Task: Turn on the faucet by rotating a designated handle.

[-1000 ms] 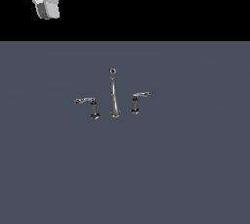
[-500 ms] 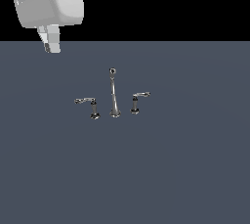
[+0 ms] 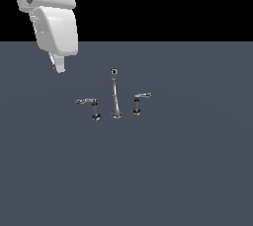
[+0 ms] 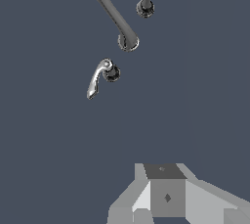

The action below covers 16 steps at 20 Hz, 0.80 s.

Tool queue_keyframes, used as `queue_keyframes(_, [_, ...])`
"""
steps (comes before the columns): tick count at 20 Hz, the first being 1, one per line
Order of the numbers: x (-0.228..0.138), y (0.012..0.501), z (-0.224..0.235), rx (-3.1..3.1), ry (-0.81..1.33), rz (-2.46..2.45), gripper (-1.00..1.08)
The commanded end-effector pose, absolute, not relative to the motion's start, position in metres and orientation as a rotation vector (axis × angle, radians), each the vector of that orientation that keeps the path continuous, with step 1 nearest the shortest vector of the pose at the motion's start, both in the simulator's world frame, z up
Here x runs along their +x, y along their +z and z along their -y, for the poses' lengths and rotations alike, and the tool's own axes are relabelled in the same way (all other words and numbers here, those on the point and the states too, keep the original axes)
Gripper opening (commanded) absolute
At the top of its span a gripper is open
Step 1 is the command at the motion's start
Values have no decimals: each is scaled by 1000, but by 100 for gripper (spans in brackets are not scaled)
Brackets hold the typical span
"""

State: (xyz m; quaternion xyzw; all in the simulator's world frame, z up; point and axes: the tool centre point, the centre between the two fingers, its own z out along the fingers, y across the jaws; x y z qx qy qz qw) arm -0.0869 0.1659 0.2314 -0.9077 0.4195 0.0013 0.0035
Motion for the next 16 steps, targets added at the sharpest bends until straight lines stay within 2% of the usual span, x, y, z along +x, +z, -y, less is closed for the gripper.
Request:
queue_keyframes(1, [-76,220,-169,-2819,4,-1369,-100])
queue_keyframes(16, [-5,143,-179,-2629,-1,-1718,-100])
